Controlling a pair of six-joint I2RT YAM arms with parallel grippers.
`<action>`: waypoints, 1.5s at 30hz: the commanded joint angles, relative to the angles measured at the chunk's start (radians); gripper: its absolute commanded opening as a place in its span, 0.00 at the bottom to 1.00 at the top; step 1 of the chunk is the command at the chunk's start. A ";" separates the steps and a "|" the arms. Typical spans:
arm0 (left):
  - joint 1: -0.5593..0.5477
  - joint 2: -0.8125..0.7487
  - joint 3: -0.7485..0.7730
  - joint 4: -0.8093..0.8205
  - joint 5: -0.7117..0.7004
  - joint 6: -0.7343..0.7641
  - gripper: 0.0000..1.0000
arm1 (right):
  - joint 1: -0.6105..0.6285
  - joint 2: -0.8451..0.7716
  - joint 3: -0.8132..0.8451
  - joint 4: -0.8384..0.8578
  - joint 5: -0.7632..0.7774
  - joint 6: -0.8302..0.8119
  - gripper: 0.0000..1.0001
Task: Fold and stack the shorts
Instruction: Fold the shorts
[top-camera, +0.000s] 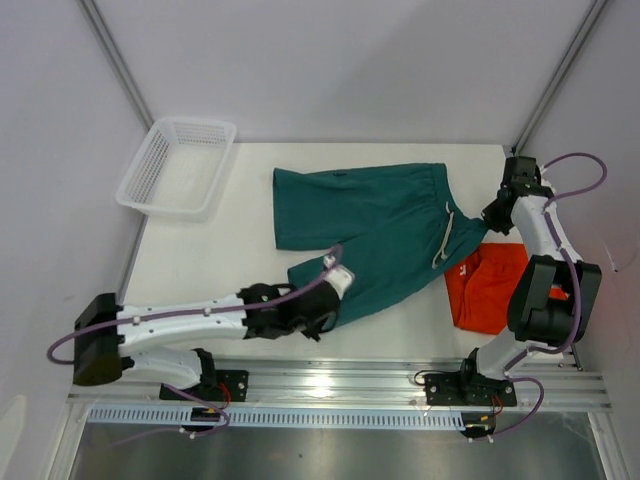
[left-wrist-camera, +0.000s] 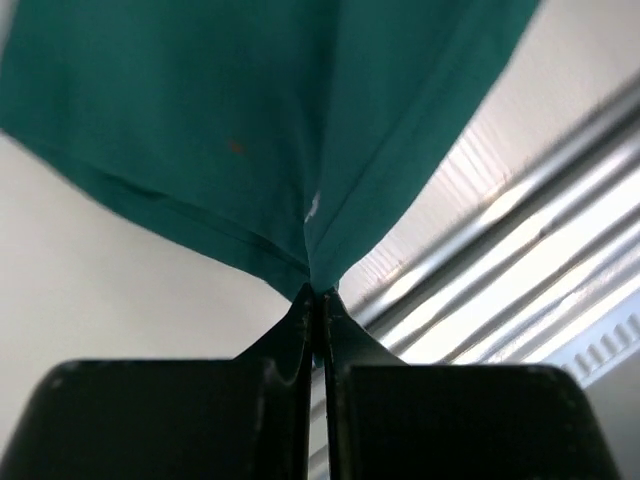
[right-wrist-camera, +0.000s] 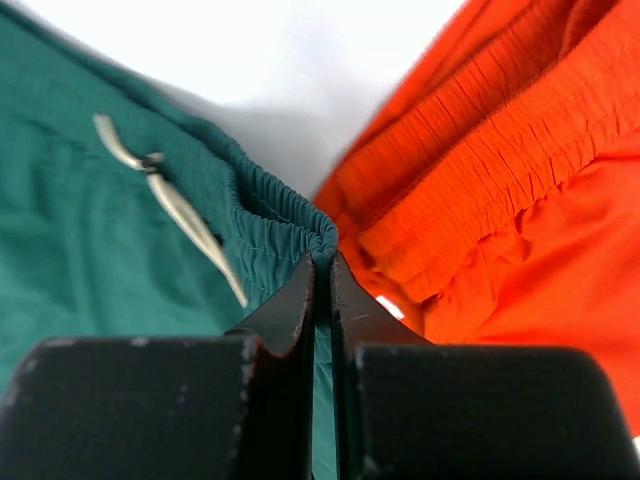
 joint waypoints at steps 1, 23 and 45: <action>0.141 -0.119 0.070 -0.040 -0.044 -0.041 0.00 | 0.000 -0.019 0.110 -0.095 0.030 -0.016 0.00; 0.672 0.224 0.710 -0.060 0.030 0.127 0.00 | 0.026 0.279 0.623 -0.219 -0.082 0.124 0.00; 0.914 0.628 1.081 -0.002 0.171 0.174 0.00 | 0.041 0.618 0.885 0.190 -0.338 0.323 0.00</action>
